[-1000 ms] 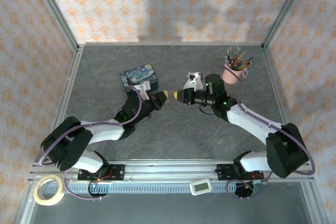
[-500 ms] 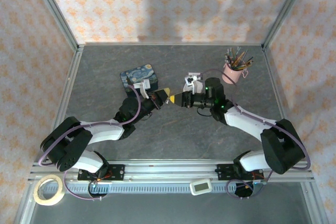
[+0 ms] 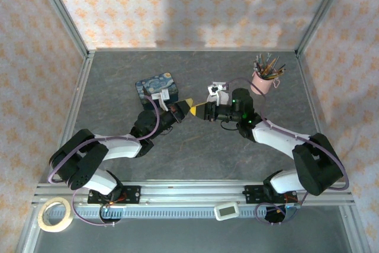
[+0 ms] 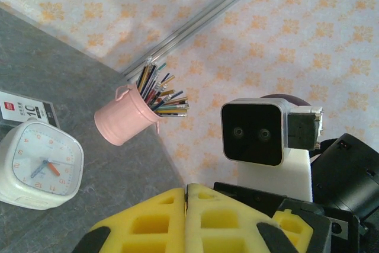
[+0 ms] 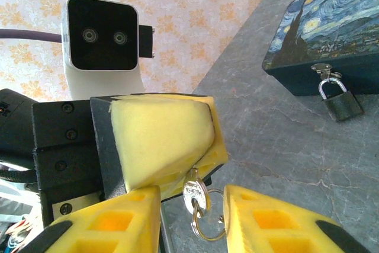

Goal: Unlock a padlock with a key

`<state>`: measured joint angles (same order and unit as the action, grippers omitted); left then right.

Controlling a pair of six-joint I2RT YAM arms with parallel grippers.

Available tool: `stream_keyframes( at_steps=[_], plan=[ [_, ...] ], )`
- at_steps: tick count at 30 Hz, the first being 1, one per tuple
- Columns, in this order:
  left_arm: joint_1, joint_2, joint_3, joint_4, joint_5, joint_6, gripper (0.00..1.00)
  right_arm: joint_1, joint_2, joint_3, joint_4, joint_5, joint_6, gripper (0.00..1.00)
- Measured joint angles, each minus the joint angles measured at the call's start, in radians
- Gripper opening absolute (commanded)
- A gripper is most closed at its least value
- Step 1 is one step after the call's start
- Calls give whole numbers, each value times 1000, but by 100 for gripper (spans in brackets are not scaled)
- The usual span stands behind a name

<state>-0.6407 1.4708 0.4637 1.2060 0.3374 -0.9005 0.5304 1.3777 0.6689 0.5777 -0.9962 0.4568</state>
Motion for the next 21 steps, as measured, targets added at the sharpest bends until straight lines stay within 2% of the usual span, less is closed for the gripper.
stream_keyframes(
  at_steps=[5, 13, 14, 17, 21],
  plan=[
    [0, 0, 0, 14, 4, -9, 0, 8, 22, -9, 42, -3, 23, 28],
    [2, 13, -1, 31, 0, -19, 1, 17, 39, -11, 66, 8, 44, 0],
    [2, 13, -1, 32, -3, -19, 8, 17, 39, -11, 65, 12, 40, 0],
    [2, 10, -1, 5, -21, -23, 47, 19, 39, -4, 17, 59, -2, 0],
    [30, -37, 8, -144, -69, -34, 52, 21, 35, 45, -162, 193, -126, 0]
  ],
)
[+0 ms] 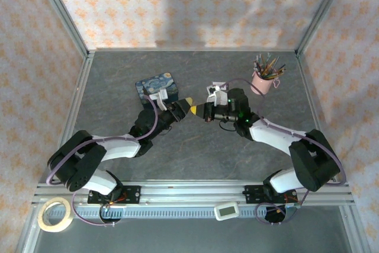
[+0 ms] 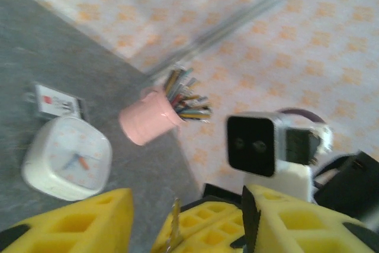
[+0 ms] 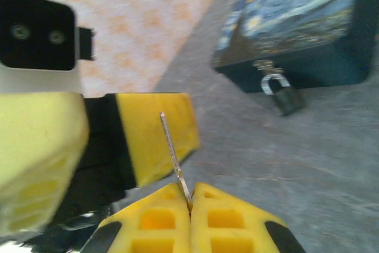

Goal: Unlock a padlock with a key

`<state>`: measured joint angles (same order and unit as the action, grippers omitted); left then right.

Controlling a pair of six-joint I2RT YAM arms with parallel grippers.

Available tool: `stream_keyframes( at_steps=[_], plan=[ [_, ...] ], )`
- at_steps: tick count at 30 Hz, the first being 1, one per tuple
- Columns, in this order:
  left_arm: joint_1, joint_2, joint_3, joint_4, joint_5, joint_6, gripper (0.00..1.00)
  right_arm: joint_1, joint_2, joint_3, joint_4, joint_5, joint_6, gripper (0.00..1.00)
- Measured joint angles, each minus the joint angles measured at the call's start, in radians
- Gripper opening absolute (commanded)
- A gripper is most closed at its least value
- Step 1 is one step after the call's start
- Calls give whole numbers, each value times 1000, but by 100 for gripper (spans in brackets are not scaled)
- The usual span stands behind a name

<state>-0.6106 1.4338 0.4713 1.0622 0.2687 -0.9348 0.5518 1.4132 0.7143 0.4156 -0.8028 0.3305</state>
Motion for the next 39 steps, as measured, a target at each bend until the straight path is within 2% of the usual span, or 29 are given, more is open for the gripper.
stream_keyframes(
  at_steps=[7, 12, 16, 22, 28, 39],
  plan=[
    [48, -34, 110, -242, -65, -16, 52, 81, -10, 134, -228, 346, -232, 0],
    [48, -23, 138, -266, -60, -74, 49, 192, -10, 176, -289, 602, -368, 0],
    [48, 12, 140, -265, -41, -128, 46, 233, -10, 193, -298, 736, -446, 0],
    [48, 34, 140, -230, -38, -188, 43, 262, 18, 208, -311, 829, -503, 0],
    [48, 54, 140, -182, -26, -230, 43, 297, 55, 218, -312, 872, -536, 0],
    [48, 101, 143, -163, 2, -276, 25, 310, 65, 222, -310, 935, -584, 0]
  ],
)
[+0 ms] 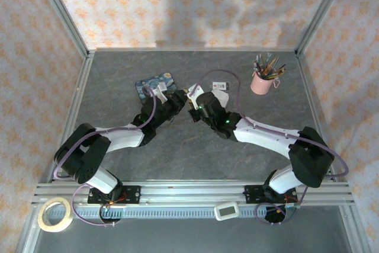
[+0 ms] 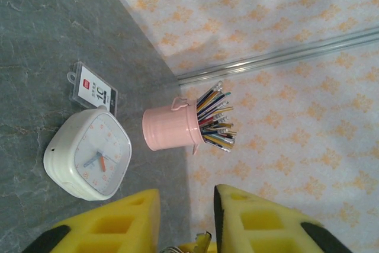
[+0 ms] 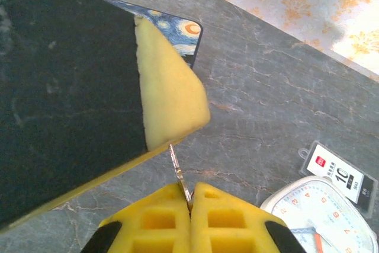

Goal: Unlock a padlock with a key

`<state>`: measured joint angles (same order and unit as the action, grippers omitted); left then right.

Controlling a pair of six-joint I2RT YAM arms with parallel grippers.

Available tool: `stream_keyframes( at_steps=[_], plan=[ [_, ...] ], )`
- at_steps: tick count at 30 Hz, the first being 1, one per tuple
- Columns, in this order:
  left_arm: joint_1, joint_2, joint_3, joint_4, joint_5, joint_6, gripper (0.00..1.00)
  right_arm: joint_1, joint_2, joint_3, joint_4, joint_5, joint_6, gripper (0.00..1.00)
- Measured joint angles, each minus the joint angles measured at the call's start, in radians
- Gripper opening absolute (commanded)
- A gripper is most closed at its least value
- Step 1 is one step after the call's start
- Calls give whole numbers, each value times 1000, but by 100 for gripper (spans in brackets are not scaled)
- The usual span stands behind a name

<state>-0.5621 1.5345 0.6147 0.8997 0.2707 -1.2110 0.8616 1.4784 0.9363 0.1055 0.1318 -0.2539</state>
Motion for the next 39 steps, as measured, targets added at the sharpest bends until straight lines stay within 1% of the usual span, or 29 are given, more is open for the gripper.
stream_keyframes(
  at_steps=[5, 9, 11, 13, 17, 19, 22, 28, 32, 35, 39],
  plan=[
    [0, 6, 0, 9, 10, -4, 21, 16, 35, 10, -1, 36, -23, 0],
    [0, 19, 0, 8, 9, -12, 4, 19, 39, 11, 0, 57, -36, 0],
    [1, 24, 2, 9, 10, -14, 0, 19, 39, 12, -1, 63, -40, 0],
    [1, 25, 2, 10, 9, -13, 0, 19, 38, 12, -1, 62, -40, 0],
    [1, 25, 2, 15, 10, -6, 0, 18, 27, 8, -1, 46, -36, 16],
    [1, 25, 2, 23, 10, 9, 0, 11, 6, 0, -1, 13, -24, 25],
    [2, 25, 3, 39, 10, 45, 0, -34, -48, -3, -2, -94, 13, 31],
    [20, 5, 5, 60, 22, 156, 0, -232, -169, -9, 38, -369, 159, 34],
    [28, -37, 3, 119, 56, 235, 0, -336, -189, -35, 106, -567, 287, 35],
    [33, -65, -10, 198, 90, 282, 0, -373, -179, -76, 179, -710, 388, 36],
    [33, -77, -42, 301, 135, 321, 0, -379, -139, -129, 302, -872, 515, 37]
  ],
)
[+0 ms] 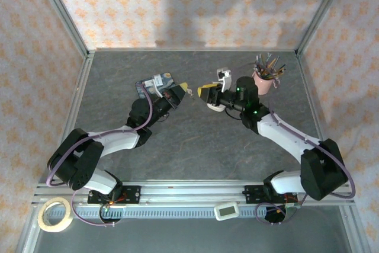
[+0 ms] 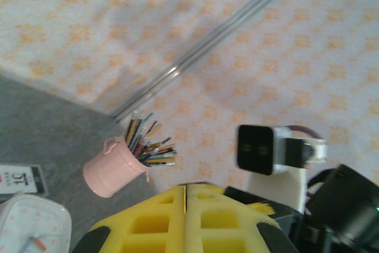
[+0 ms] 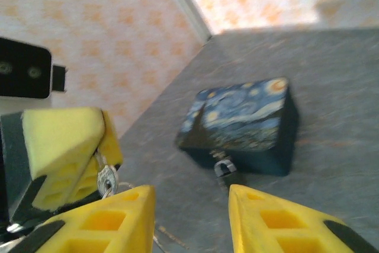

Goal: Unlock a padlock with a key

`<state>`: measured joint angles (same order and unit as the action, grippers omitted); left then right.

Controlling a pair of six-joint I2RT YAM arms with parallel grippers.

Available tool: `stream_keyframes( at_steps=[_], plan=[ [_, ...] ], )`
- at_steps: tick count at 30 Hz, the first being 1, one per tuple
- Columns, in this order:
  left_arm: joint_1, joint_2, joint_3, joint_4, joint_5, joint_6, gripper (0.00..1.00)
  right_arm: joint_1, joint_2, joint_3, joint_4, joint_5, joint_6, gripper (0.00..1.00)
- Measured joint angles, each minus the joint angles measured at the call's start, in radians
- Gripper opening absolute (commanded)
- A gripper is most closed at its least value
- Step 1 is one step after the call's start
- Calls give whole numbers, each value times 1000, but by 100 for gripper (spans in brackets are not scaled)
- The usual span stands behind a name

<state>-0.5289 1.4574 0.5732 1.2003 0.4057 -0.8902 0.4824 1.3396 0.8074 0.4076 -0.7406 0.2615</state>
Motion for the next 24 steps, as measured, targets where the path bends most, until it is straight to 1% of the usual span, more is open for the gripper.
stream_keyframes(
  at_steps=[5, 11, 14, 18, 24],
  plan=[
    [0, 0, -30, 79, 40, 10, 0, 1, 20, -60, 171, -123, 137, 38],
    [0, 0, -38, 118, 59, 25, 0, 1, 34, -87, 378, -189, 266, 36],
    [-1, 0, -38, 121, 59, 29, 0, 1, 58, -103, 455, -210, 317, 32],
    [-2, 0, -38, 122, 59, 29, 0, 6, 85, -110, 514, -226, 365, 28],
    [-21, 0, -38, 124, 58, 29, 0, 27, 108, -110, 567, -236, 394, 24]
  ],
)
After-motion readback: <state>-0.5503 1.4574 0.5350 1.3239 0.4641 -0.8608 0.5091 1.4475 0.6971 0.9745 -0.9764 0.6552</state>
